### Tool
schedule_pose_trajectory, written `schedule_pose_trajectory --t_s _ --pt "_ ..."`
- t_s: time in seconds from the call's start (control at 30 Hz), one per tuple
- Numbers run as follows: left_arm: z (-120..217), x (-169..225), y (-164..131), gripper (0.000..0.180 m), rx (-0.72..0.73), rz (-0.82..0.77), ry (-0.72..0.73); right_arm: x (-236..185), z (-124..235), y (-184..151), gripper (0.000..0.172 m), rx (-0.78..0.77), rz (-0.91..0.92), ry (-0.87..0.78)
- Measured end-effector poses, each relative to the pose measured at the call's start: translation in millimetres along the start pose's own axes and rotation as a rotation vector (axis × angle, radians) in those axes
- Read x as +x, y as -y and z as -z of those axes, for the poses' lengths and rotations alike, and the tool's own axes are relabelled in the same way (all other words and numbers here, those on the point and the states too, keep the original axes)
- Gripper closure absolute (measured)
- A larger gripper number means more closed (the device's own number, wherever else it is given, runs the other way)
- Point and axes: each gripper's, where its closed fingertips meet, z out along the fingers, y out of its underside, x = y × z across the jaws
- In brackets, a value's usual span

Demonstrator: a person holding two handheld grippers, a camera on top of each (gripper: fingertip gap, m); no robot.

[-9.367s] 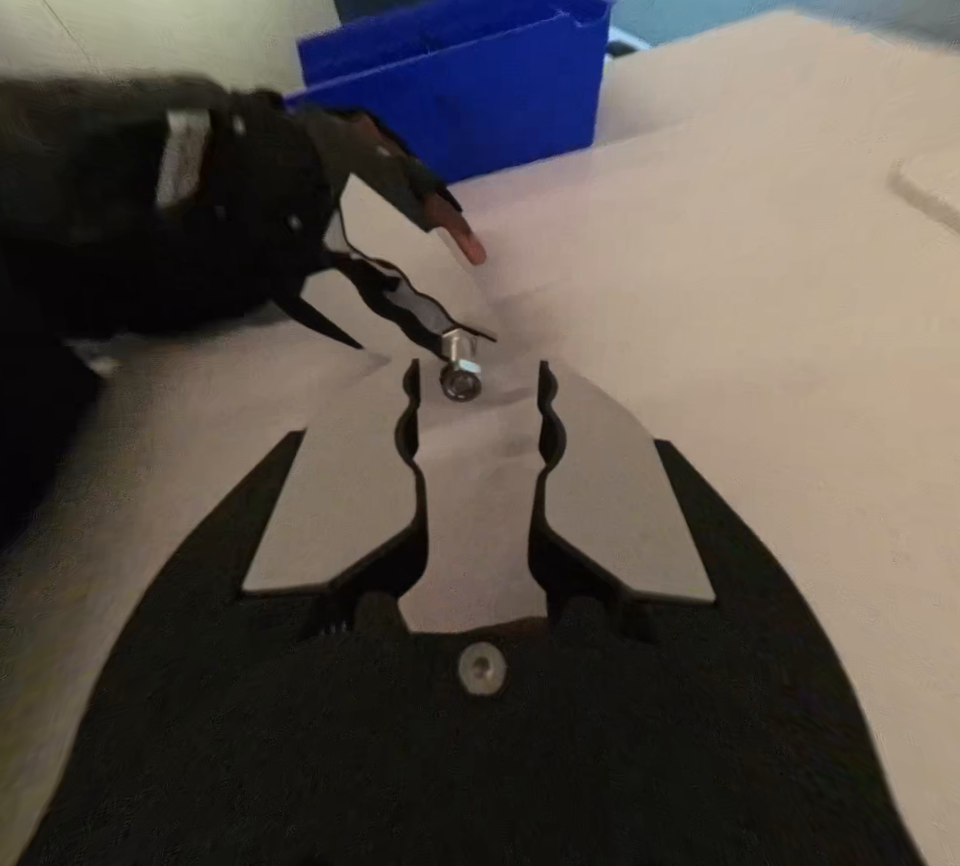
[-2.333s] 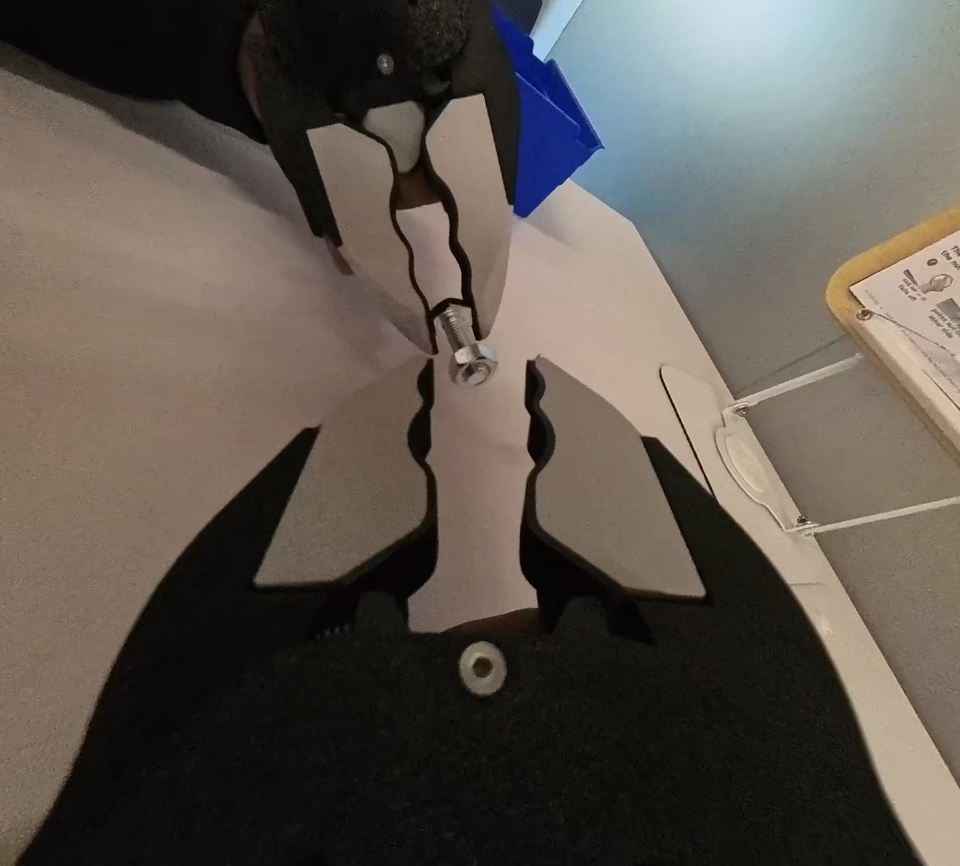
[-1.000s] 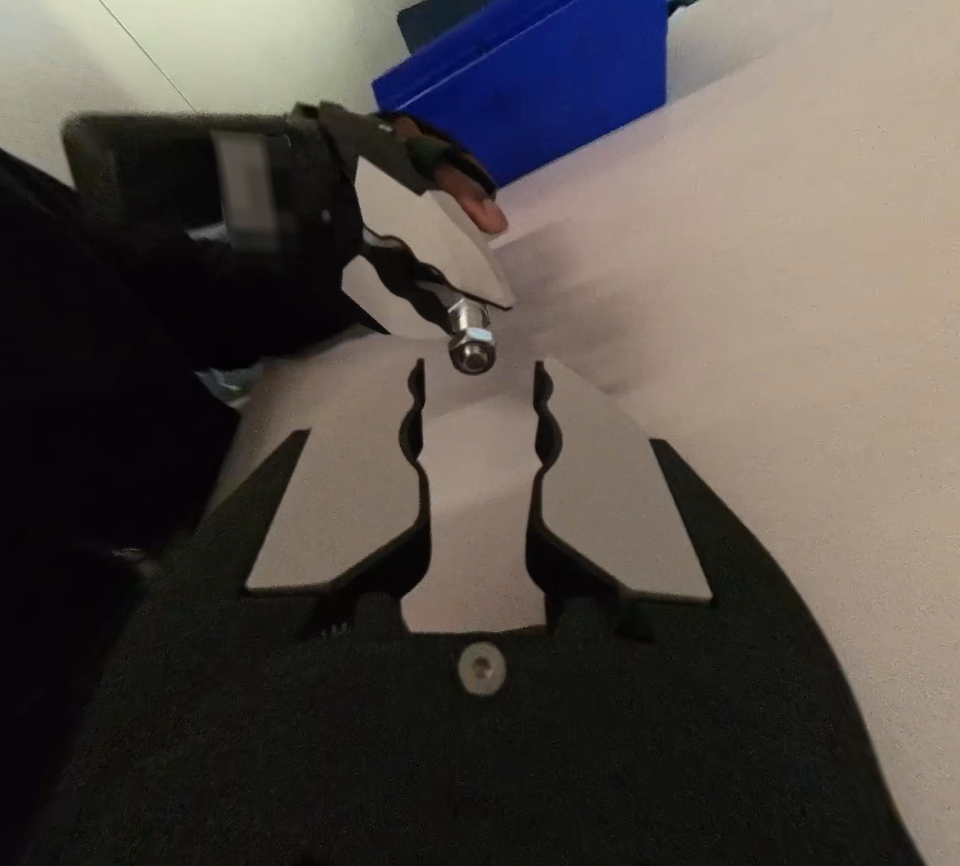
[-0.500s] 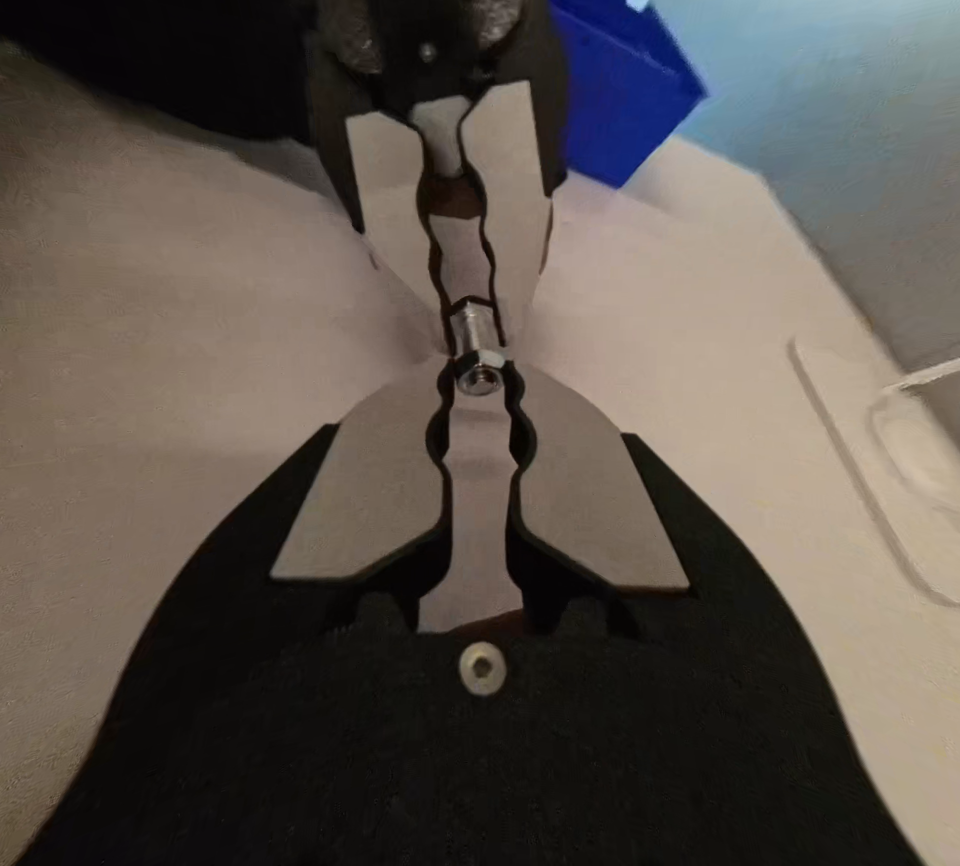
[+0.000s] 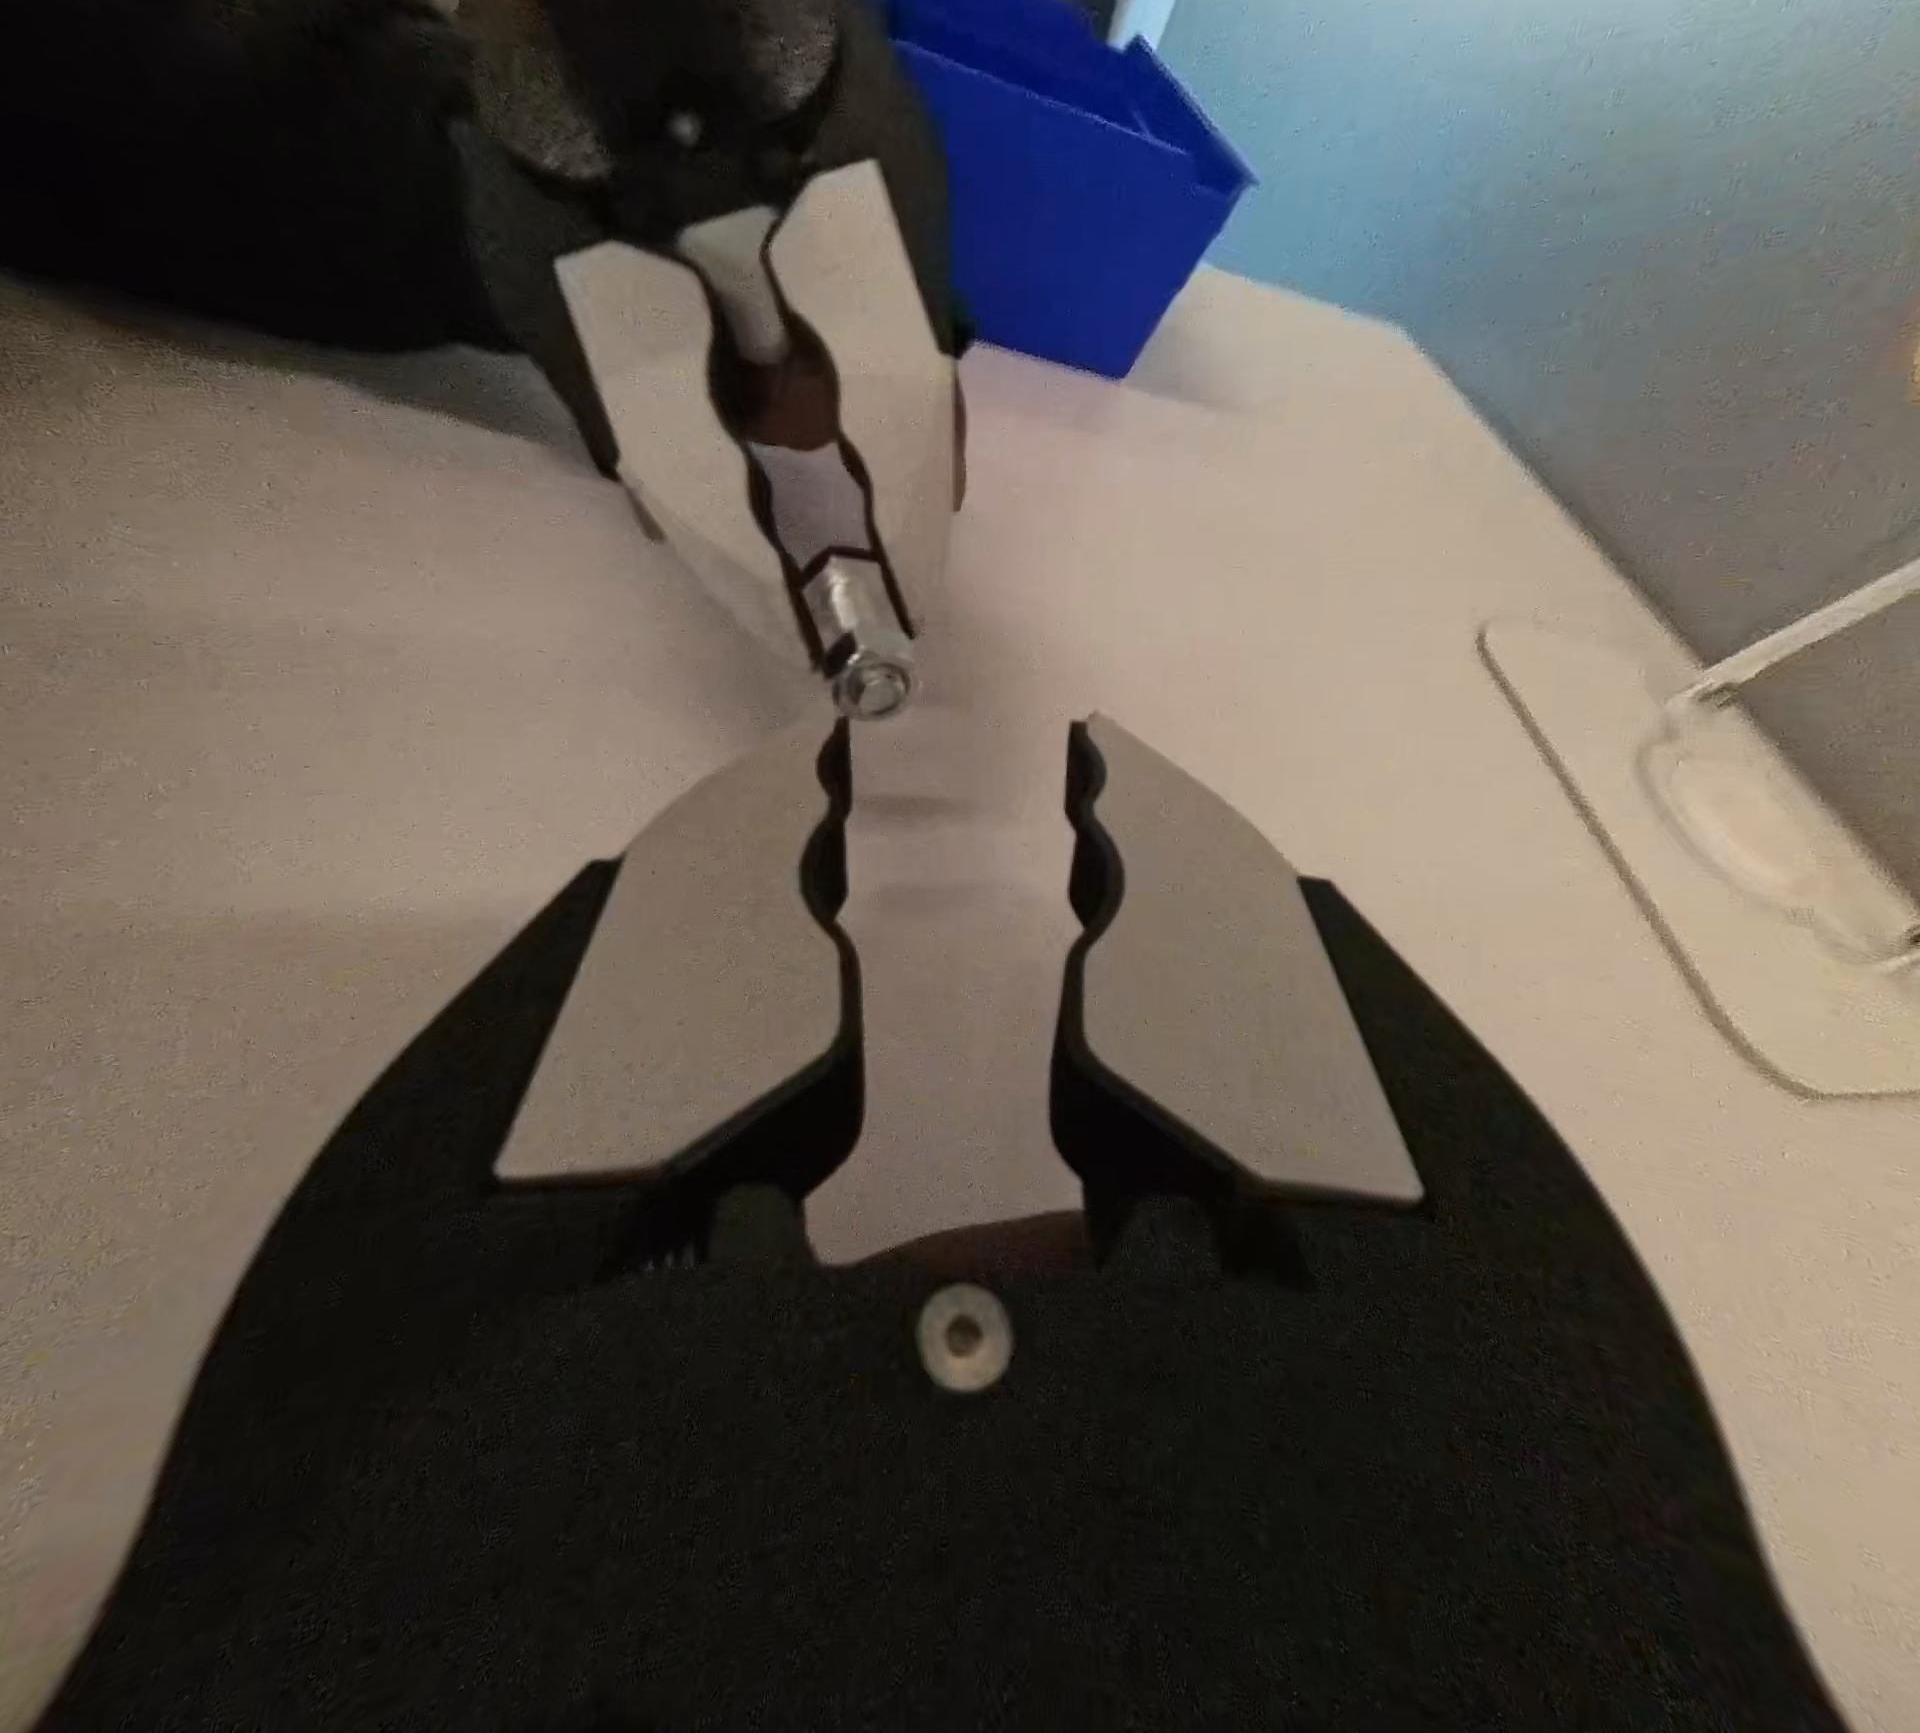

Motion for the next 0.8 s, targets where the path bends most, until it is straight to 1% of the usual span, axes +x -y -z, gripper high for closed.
schedule_pose_trajectory --t_s 0.03,0.13,0.2,0.23,0.3,0.33,0.37,0.47,0.5,0.53,0.57,0.6,0.63,0.73,0.8 --pt "0 1 2 0.163 0.012 0.018 -0.011 -3 0 1 0.133 0.0 0.059 -0.007" --pt "0 5 4 0.163 0.025 0.057 -0.051 -17 -3 6 0.137 0.018 0.144 0.014" --pt "-2 9 5 0.163 0.031 0.076 -0.079 -20 -5 4 0.149 0.002 0.176 0.014" --pt "-2 9 4 0.163 0.028 0.081 -0.08 -22 -6 1 0.154 -0.018 0.176 0.028" --pt "-4 11 0 0.163 -0.001 0.046 -0.08 -25 -8 -5 0.154 -0.057 0.107 0.068" --pt "-5 12 -3 0.163 -0.02 0.002 -0.064 -27 -9 -8 0.154 -0.08 0.023 0.104" --pt "-7 12 -5 0.163 -0.044 -0.059 -0.045 -30 -9 -12 0.154 -0.109 -0.106 0.156" --pt "-10 19 -10 0.162 -0.1 -0.272 -0.007 -44 -7 -19 0.154 -0.193 -0.664 0.372" --pt "-11 19 -10 0.162 -0.106 -0.309 0.007 -44 -6 -19 0.154 -0.182 -0.786 0.416" --pt "-11 18 -9 0.163 -0.106 -0.307 0.017 -41 -6 -16 0.152 -0.143 -0.856 0.438" --pt "-10 16 -8 0.163 -0.102 -0.289 0.023 -36 -5 -12 0.148 -0.09 -0.877 0.449" --pt "-9 13 -8 0.163 -0.097 -0.265 0.028 -33 -3 -8 0.144 -0.052 -0.858 0.446" --pt "-7 10 -9 0.163 -0.098 -0.234 0.031 -29 -3 -6 0.139 -0.032 -0.799 0.424" --pt "-3 3 -10 0.163 -0.085 -0.105 0.023 -20 -3 -9 0.131 -0.024 -0.474 0.262" --pt "-1 2 -7 0.163 -0.051 -0.035 0.002 -18 -4 -9 0.129 -0.034 -0.248 0.168"
